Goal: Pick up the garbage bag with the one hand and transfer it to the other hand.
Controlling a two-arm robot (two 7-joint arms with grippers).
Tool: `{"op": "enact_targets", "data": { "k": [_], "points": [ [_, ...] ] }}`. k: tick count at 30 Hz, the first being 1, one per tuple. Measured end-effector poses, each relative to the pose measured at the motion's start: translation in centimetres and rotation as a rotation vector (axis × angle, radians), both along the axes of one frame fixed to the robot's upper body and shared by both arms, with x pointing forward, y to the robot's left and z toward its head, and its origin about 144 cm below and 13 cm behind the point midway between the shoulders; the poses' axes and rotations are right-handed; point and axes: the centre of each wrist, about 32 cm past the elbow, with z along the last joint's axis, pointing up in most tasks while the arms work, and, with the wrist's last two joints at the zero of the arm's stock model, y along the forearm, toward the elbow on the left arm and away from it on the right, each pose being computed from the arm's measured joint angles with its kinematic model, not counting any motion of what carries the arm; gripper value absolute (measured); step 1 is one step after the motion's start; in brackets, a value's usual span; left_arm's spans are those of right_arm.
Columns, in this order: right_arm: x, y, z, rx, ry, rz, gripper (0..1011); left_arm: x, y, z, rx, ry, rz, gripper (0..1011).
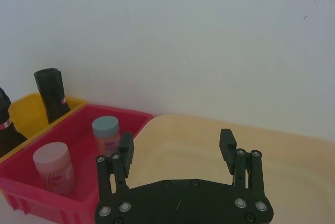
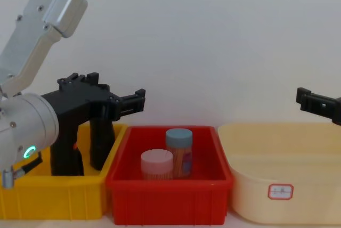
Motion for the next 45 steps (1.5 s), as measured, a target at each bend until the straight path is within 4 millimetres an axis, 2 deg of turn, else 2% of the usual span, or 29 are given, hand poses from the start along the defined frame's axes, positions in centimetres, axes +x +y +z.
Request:
{"op": "enact_targets", "data": {
  "k": [45],
  "points": [
    [0.0,0.0,0.0,0.0,0.0,0.0,1000,-0.04,0.0,0.02,0.011,-0.001,-0.01,1002]
  ]
}}
